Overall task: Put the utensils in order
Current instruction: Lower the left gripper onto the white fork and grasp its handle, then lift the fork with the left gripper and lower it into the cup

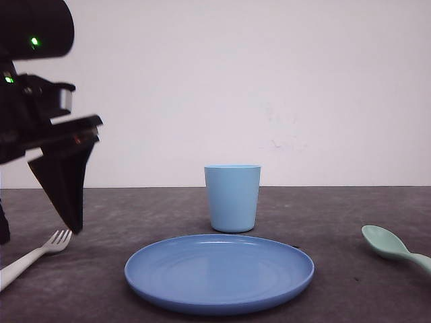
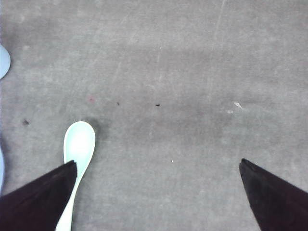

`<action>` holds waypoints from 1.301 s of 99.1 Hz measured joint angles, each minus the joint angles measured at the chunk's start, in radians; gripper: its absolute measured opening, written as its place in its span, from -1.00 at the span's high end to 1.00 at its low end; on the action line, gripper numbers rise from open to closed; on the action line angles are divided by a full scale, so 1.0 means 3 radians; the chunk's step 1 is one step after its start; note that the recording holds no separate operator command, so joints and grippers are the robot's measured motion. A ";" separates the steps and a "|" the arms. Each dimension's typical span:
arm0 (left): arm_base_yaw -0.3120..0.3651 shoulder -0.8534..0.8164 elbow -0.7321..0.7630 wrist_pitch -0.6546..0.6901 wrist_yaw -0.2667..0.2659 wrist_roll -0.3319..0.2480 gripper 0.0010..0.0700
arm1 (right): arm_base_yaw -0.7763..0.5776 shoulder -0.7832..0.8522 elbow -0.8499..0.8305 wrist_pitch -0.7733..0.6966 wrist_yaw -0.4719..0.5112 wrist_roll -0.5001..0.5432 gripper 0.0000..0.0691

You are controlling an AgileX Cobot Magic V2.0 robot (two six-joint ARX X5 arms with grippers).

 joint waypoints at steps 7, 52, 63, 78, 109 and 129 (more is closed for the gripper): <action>0.0000 0.0094 0.0000 0.0006 0.0000 -0.0011 -0.47 | 0.0000 0.0000 0.0000 0.0000 0.0000 0.0000 -0.97; -0.0038 0.0238 0.0001 0.0043 -0.0092 -0.0013 0.52 | 0.0000 0.0000 0.0000 -0.0001 0.0000 0.0000 -0.97; -0.0086 0.0247 0.0001 0.0041 -0.0158 -0.0013 0.75 | 0.0000 0.0000 0.0000 -0.0001 0.0000 0.0000 -0.97; -0.0114 0.0247 0.0001 0.0028 -0.0209 -0.0013 0.85 | 0.0000 0.0000 0.0000 -0.0001 0.0000 0.0000 -0.97; -0.0123 0.0242 0.0003 0.0025 -0.0237 -0.0011 0.91 | 0.0000 0.0000 0.0000 -0.0006 0.0000 0.0000 -0.97; -0.0123 0.0061 0.0017 -0.0014 -0.0235 -0.0006 0.91 | 0.0000 0.0000 0.0000 -0.0027 0.0000 0.0000 -0.97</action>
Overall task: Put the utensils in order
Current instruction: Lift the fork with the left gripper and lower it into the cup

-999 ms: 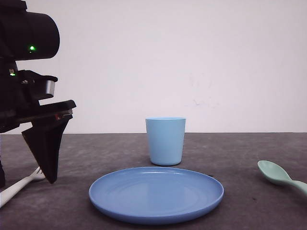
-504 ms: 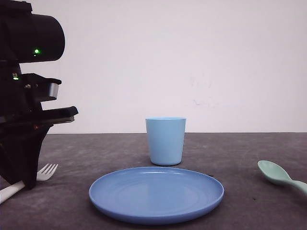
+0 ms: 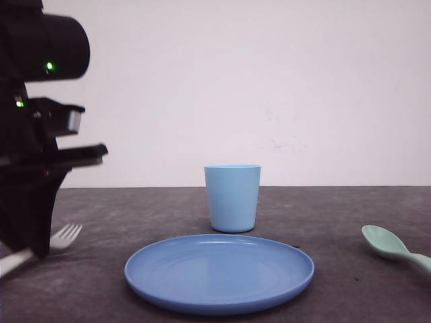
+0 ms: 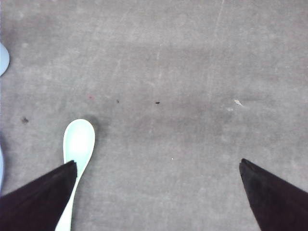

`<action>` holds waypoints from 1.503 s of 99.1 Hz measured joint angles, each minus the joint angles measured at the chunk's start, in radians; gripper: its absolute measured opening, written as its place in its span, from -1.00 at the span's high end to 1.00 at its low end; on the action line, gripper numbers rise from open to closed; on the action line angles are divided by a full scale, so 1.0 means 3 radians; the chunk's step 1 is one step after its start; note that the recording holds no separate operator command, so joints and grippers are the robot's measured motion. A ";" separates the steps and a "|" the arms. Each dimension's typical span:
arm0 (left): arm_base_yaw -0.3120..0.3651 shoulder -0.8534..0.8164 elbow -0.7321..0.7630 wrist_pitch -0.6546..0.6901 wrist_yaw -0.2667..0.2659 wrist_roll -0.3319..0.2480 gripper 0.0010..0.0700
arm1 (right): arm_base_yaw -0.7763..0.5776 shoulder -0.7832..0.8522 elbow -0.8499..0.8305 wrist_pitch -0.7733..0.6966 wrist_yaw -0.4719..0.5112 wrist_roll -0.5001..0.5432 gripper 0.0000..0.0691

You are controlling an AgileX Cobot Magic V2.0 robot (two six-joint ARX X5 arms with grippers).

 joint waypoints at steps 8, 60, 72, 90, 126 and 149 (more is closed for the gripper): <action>0.0000 -0.0126 0.0070 0.0023 0.0000 0.0009 0.91 | 0.0000 0.0000 0.0000 0.0000 0.0000 0.0000 -0.97; -0.0370 -0.0571 0.0262 0.1718 0.0174 0.0107 0.91 | 0.0000 0.0000 0.0000 0.0000 0.0000 0.0000 -0.97; -0.0449 -0.0491 0.0266 0.2295 0.0181 0.0202 0.91 | 0.0000 0.0000 0.0000 0.0001 0.0000 0.0000 -0.97; -0.0464 -0.0245 0.0266 0.3003 0.0178 0.0286 0.91 | 0.0000 0.0000 0.0000 0.0000 0.0000 0.0000 -0.97; -0.0495 0.0506 0.0266 0.4138 0.0179 0.0456 0.91 | 0.0000 0.0000 0.0000 0.0001 0.0000 0.0000 -0.97; -0.0515 0.0903 0.0266 0.4545 0.0179 0.0730 0.91 | 0.0000 0.0000 0.0000 0.0000 0.0000 0.0000 -0.97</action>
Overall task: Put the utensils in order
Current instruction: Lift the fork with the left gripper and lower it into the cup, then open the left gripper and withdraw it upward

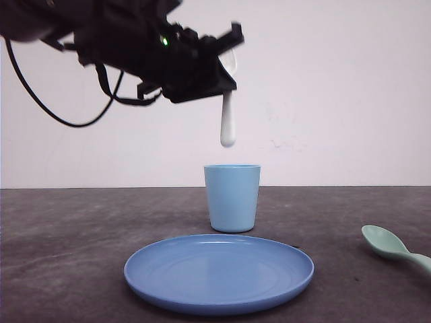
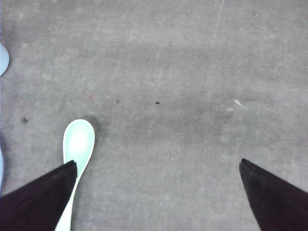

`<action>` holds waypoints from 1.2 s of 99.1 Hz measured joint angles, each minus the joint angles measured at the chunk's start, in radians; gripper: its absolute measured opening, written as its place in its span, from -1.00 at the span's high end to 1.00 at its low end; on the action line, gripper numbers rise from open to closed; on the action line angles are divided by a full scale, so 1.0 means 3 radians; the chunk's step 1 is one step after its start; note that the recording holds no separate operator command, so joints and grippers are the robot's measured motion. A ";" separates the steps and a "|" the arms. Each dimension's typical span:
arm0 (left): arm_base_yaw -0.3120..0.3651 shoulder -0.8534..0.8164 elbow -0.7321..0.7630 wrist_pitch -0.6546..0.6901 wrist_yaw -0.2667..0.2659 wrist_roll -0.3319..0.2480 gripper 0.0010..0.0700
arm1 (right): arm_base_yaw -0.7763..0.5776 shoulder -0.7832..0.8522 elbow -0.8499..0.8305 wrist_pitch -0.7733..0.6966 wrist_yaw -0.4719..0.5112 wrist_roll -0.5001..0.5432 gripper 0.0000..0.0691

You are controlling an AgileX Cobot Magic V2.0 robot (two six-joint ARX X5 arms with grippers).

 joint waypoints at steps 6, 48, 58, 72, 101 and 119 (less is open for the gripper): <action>-0.0008 0.0090 0.0000 0.0064 0.0000 0.0069 0.91 | 0.0000 0.0000 0.0000 0.0000 0.0000 0.0000 -0.97; -0.0027 0.0514 0.0000 0.0084 0.0000 0.0242 0.91 | 0.0000 0.0000 0.0000 0.0000 0.0000 0.0000 -0.97; -0.0036 0.0552 0.0000 0.0081 0.0000 0.0243 0.91 | 0.0000 0.0001 0.0000 0.0000 0.0000 0.0000 -0.97; -0.0065 0.0561 0.0000 0.0038 -0.0001 0.0244 0.91 | 0.0000 0.0000 0.0000 0.0000 0.0000 0.0000 -0.97; -0.0085 0.0561 0.0000 0.0011 0.0000 0.0257 0.90 | 0.0000 0.0000 0.0000 -0.0004 0.0000 0.0000 -0.97; -0.0088 0.0561 0.0000 -0.0037 0.0000 0.0257 0.54 | 0.0000 0.0001 0.0000 -0.0015 0.0000 0.0000 -0.97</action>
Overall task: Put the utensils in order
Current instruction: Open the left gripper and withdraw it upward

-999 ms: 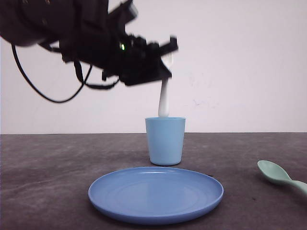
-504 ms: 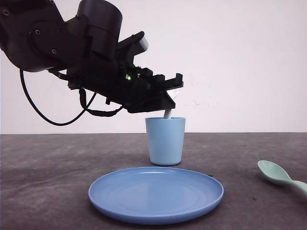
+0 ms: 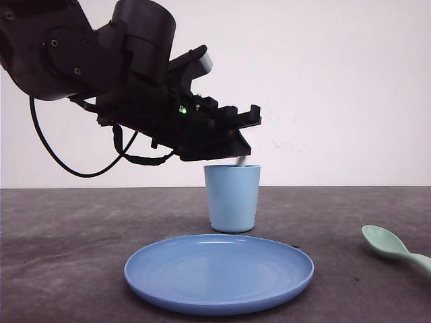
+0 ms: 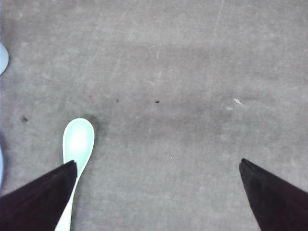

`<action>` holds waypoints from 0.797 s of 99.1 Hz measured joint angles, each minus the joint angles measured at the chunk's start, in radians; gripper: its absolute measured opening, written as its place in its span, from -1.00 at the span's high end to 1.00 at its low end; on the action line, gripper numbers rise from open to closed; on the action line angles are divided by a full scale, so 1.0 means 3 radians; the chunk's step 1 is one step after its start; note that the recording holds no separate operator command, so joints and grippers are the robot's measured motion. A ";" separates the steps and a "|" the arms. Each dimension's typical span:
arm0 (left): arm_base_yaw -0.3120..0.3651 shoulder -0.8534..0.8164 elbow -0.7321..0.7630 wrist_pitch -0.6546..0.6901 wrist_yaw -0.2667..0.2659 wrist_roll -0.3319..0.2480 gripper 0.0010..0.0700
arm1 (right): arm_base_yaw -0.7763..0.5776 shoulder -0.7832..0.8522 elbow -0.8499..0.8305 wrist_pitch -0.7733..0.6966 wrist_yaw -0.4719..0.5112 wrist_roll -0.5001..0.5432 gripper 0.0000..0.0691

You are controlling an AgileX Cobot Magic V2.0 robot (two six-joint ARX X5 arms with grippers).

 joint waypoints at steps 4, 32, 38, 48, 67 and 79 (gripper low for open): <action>0.0000 0.0000 0.0000 -0.0004 0.0000 0.0001 0.43 | 0.0000 0.0000 0.0000 -0.0006 0.0000 0.0000 -0.97; -0.0001 -0.0042 0.0000 -0.0047 -0.0014 0.0061 0.06 | 0.0000 -0.0001 0.0000 -0.0010 0.0000 0.0000 -0.97; -0.0001 -0.0135 0.0000 -0.0102 -0.0020 0.0061 0.05 | 0.0000 -0.0001 0.0000 -0.0010 0.0000 0.0000 -0.97; 0.0000 -0.0441 0.0000 -0.0301 -0.0023 0.0061 0.04 | 0.0000 -0.0001 0.0000 -0.0010 -0.0017 0.0000 -0.97; 0.0106 -0.1134 0.0013 -0.1024 -0.0022 0.0061 0.04 | 0.0000 -0.0001 0.0000 -0.0010 -0.0187 -0.0001 -0.97; 0.0243 -0.1615 0.0013 -0.1606 -0.0022 0.0061 0.04 | 0.0006 -0.0001 0.0000 -0.0010 -0.0298 -0.0001 -0.97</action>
